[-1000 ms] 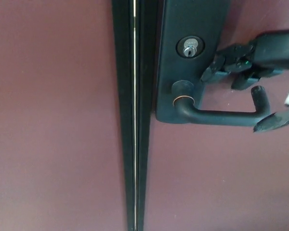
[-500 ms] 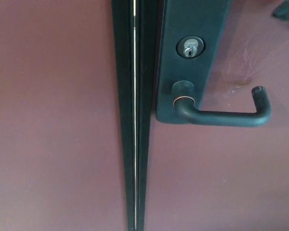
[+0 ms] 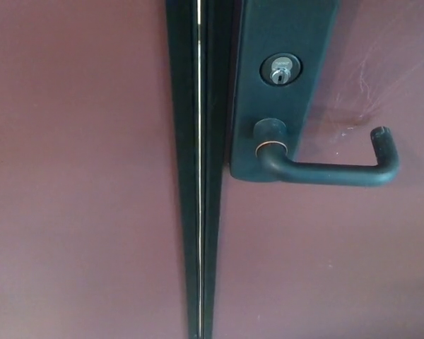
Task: The robot walks towards the door handle and put its right hand on it and twist the handle
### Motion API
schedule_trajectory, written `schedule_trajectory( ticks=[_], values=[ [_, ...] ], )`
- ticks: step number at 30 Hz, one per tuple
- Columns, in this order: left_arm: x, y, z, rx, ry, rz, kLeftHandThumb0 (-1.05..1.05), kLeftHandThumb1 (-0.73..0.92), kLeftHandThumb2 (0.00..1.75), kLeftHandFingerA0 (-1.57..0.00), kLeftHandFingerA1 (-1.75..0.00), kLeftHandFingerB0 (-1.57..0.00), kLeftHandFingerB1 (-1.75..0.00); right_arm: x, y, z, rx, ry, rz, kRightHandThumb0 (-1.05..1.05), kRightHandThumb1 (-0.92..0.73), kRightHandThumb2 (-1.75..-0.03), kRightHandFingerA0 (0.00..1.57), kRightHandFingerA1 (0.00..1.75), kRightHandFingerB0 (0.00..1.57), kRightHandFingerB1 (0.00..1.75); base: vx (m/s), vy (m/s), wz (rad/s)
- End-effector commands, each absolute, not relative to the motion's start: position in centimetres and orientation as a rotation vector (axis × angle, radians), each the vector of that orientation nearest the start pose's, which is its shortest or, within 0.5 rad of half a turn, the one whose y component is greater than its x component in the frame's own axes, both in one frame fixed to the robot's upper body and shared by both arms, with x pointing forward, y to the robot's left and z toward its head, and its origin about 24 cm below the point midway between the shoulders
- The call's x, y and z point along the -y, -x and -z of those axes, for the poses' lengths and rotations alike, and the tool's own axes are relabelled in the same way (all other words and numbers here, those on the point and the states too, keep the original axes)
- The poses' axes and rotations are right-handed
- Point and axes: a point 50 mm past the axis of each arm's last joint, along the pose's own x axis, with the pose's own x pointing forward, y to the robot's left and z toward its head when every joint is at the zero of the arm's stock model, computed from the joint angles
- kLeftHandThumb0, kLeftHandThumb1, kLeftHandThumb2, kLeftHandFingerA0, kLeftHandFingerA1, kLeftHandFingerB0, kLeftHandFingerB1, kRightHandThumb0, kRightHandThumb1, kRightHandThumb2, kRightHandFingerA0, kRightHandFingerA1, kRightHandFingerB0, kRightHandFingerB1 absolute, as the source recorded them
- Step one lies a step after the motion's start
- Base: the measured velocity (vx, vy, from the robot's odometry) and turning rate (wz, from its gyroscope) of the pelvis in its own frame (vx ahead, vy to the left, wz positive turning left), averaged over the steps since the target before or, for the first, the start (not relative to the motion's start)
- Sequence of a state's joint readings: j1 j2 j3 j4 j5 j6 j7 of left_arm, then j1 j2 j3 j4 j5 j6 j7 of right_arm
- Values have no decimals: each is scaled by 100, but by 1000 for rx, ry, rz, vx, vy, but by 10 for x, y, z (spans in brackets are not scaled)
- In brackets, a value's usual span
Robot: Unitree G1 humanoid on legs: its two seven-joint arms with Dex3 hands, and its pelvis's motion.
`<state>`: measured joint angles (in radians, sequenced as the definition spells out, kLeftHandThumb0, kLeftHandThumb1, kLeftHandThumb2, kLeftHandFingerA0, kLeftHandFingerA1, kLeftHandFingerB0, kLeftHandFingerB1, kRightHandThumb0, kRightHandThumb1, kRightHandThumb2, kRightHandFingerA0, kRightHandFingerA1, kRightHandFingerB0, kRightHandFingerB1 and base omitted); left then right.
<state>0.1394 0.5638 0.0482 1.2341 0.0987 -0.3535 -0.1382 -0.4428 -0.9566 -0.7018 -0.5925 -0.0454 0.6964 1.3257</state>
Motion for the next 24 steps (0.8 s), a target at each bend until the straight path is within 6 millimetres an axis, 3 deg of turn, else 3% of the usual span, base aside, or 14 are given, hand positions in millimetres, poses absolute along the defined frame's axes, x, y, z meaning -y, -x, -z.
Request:
schedule_trajectory(
  ticks=[1, 2, 3, 5, 8, 9, 16, 17, 18, 19, 21, 22, 23, 24],
  values=[
    [-356, -48, 108, -1086, -497, -96, -12, 72, 62, -42, -42, -36, -38, 335, -66, -231, -4, 612, -313, -34, -23, -87, 8, 51, 7, 49, 0, 0, 0],
    [-354, -48, 109, -1089, -497, -87, -12, 72, 62, -42, -42, -36, -38, 338, -66, -208, -103, 572, -300, -34, -23, -87, 8, 51, 7, 49, 0, 0, 0],
    [-353, -47, 109, -1090, -493, -87, -12, 72, 62, -42, -42, -36, -38, 340, -67, -195, -159, 578, -277, -71, -54, -57, 23, 34, 22, 29, 0, 0, 0],
    [-353, -47, 109, -1086, -482, -93, -12, 72, 62, -42, -42, -36, -38, 340, -71, -175, -247, 616, -239, -71, -54, -57, 24, 34, 22, 29, 0, 0, 0],
    [-353, -47, 109, -1086, -482, -93, -12, 72, 62, -42, -42, -36, -38, 340, -70, -173, -250, 622, -238, -71, -54, -57, 24, 34, 22, 29, 0, 0, 0],
    [-353, -49, 109, -1080, -479, -102, -12, 72, 62, -42, -42, -36, -38, 340, -92, -124, -437, 599, -222, -74, -57, -58, 25, 34, 22, 28, 0, 0, 0],
    [-354, -51, 109, -1075, -470, -116, -12, 72, 62, -41, -42, -36, -38, 342, -125, -31, -822, 635, -219, -71, -58, -58, 24, 33, 19, 28, 0, 0, 0],
    [-354, -52, 109, -1073, -469, -120, -12, 72, 62, -41, -41, -36, -37, 343, -134, -1, -901, 620, -221, -75, -49, -80, 17, 42, 13, 37, 0, 0, 0],
    [-354, -53, 109, -1073, -471, -118, -12, 72, 62, -41, -41, -36, -37, 344, -138, 16, -934, 590, -225, -75, -49, -80, 17, 42, 13, 37, 0, 0, 0],
    [-354, -53, 109, -1072, -472, -117, -12, 72, 62, -41, -41, -36, -37, 343, -139, 25, -951, 577, -224, -74, -61, -59, 24, 33, 18, 27, 0, 0, 0],
    [-353, -56, 109, -1065, -471, -118, -12, 72, 62, -41, -41, -36, -37, 342, -143, 42, -989, 560, -221, -78, -63, -60, 23, 33, 18, 27, 0, 0, 0],
    [-353, -57, 109, -1064, -477, -112, -12, 72, 62, -41, -41, -36, -38, 340, -144, 55, -1025, 548, -211, -83, -53, -84, 17, 42, 14, 37, 0, 0, 0],
    [-353, -58, 109, -1064, -478, -110, -12, 72, 62, -40, -41, -36, -37, 338, -145, 59, -1036, 541, -206, -82, -66, -61, 23, 33, 17, 27, 0, 0, 0],
    [-353, -59, 109, -1063, -480, -107, -12, 72, 62, -40, -41, -36, -37, 337, -145, 64, -1048, 534, -200, -82, -66, -61, 23, 33, 17, 27, 0, 0, 0]
  ],
)
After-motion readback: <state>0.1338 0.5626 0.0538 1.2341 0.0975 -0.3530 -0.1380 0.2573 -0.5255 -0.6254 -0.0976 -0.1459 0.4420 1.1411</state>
